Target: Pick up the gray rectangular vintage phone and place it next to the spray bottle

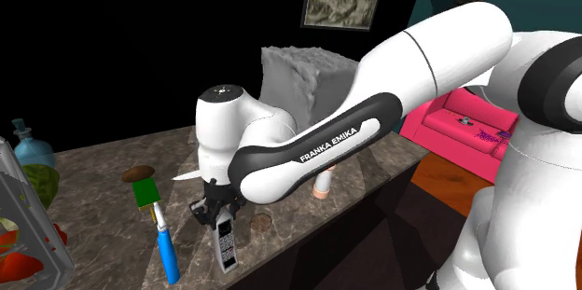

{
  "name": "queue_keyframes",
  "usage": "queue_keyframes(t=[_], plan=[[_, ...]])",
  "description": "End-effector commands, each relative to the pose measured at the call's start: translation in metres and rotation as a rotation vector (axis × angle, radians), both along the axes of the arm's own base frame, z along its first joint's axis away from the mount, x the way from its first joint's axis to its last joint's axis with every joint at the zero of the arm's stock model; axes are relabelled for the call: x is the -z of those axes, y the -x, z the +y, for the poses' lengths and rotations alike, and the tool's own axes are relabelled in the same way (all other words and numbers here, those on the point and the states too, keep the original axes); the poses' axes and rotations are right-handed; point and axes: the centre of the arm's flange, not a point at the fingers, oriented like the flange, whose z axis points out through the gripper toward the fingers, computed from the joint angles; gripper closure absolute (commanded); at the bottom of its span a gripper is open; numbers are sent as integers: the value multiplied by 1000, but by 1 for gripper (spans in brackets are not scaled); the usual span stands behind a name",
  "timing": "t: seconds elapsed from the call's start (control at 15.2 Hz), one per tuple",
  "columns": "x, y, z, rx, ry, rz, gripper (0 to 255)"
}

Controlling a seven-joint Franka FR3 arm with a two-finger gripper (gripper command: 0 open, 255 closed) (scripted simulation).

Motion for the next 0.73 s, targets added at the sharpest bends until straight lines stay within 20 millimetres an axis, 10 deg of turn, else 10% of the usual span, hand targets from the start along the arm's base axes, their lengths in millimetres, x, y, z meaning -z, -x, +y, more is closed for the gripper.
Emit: queue_keyframes(t=[0.0, 0.66], plan=[[11, 0, 0, 0, -1, -1, 255], [64, 0, 0, 0, -1, -1, 255]])
